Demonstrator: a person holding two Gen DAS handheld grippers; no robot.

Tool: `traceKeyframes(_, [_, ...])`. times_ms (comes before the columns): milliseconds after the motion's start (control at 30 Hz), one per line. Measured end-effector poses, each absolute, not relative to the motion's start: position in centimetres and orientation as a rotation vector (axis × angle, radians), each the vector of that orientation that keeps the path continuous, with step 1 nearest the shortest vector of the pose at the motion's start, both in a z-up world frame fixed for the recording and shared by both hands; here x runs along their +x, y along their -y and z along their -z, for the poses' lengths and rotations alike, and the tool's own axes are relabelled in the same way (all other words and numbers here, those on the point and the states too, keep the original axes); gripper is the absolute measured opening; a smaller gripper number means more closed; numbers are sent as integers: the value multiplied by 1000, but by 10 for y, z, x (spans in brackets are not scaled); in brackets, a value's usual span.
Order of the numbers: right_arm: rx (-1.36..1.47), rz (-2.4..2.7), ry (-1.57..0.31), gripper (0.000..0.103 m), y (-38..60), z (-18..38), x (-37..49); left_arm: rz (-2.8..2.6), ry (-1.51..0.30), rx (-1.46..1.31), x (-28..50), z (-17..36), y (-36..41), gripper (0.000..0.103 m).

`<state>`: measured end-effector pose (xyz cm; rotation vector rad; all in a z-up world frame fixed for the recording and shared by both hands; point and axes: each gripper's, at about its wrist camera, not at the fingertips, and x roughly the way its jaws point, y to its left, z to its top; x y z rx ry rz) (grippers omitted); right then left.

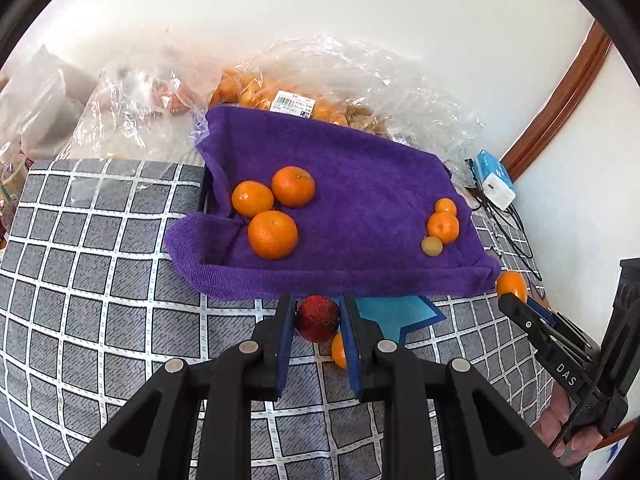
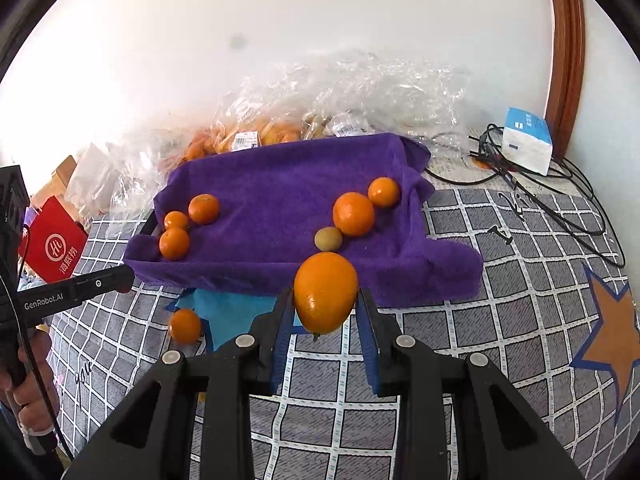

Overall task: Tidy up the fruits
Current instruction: 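Carry the red fruit over the towel while the right tool carries its orange there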

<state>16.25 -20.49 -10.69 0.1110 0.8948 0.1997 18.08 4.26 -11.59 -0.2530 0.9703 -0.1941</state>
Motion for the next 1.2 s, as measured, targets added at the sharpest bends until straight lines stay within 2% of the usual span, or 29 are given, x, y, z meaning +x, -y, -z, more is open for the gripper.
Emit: traceKeyframes(1200, [72,-193,-895,31,199,116,210,168,-961,-252,228,119,-61,22])
